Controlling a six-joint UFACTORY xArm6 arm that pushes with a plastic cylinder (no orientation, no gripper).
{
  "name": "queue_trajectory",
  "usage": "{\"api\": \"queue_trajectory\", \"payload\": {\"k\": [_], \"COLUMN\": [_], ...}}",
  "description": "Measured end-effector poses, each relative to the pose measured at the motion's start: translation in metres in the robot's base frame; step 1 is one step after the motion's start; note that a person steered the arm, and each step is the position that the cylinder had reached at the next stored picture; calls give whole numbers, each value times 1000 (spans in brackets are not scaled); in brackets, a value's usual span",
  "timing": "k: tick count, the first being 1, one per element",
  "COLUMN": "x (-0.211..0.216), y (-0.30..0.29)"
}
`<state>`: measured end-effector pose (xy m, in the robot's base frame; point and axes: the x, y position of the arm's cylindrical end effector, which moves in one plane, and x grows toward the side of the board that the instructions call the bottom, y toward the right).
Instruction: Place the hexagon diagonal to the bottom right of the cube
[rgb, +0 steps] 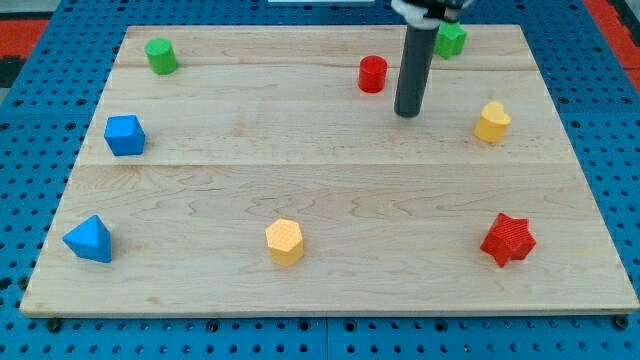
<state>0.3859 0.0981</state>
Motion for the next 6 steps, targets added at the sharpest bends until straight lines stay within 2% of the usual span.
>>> {"api": "queue_trajectory", "payload": {"k": [2, 3, 4, 5, 6], "x": [77, 145, 185, 184, 172], "y": [-61, -63, -102, -165, -200]}}
